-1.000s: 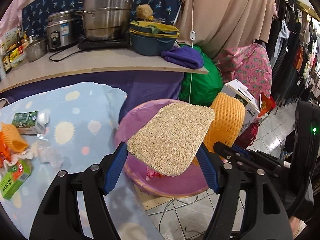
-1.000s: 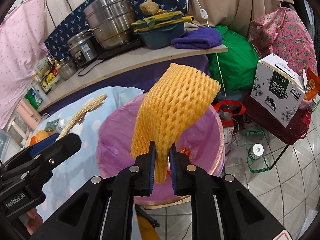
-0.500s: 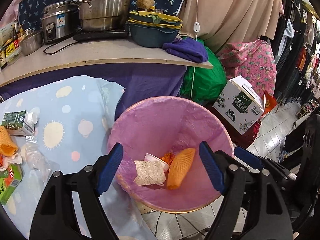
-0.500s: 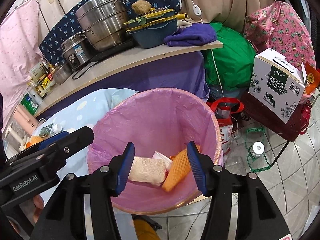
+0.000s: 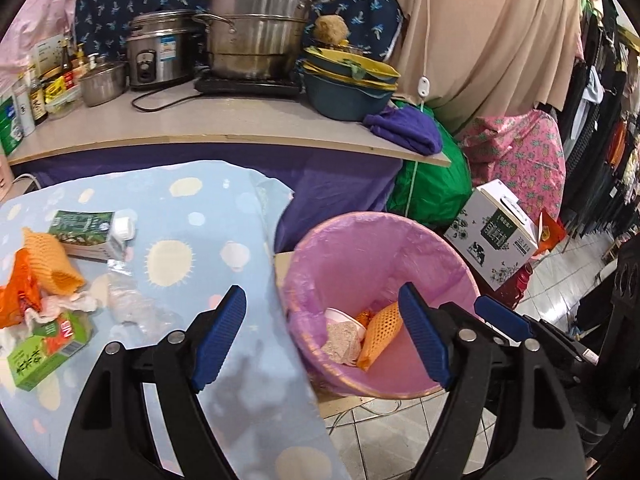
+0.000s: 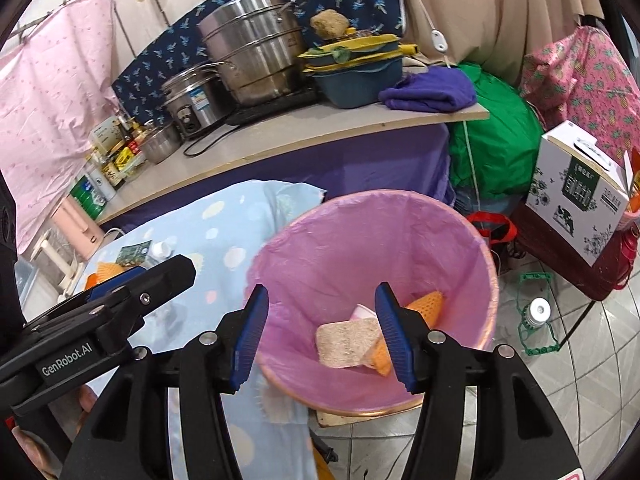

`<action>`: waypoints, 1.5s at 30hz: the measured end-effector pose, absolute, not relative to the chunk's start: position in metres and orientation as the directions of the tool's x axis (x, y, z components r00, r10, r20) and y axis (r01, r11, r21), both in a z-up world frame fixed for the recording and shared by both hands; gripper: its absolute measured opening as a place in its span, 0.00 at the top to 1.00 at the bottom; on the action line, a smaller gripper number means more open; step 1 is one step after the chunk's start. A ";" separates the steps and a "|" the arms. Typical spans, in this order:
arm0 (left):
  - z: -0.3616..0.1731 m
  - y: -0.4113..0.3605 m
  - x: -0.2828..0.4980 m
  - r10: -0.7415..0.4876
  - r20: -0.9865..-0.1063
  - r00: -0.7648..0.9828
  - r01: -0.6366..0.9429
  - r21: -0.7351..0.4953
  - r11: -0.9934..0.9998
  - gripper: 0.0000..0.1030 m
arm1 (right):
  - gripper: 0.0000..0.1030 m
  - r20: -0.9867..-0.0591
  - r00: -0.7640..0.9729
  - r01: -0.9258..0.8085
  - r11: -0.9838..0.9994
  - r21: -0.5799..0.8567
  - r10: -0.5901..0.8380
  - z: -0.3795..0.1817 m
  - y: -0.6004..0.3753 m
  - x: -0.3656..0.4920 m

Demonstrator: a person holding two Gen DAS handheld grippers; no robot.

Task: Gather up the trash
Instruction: 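Return both tools to the table and grasp the plastic wrap with the right tool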

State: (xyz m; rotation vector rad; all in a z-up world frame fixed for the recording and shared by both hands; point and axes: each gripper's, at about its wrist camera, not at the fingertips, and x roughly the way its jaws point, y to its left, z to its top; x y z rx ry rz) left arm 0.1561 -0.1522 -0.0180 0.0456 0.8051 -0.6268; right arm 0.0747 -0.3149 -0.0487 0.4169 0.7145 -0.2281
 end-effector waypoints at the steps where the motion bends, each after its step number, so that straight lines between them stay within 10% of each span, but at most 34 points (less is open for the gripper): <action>1: -0.016 -0.144 0.156 -0.501 -0.682 0.533 0.529 -0.194 0.826 0.25 | 0.47 -0.672 0.738 0.333 0.898 0.288 -0.058 -0.047 -0.310 0.076; 30: -0.083 0.145 0.173 -0.113 -0.763 0.636 0.067 -0.091 0.994 0.10 | 0.47 -0.738 0.659 0.039 0.973 0.229 0.148 -0.083 -0.117 0.200; 45: -0.111 0.170 0.217 -0.180 -0.760 0.625 0.130 -0.126 0.984 0.08 | 0.46 -0.785 0.592 0.017 0.970 0.243 0.186 -0.118 -0.098 0.264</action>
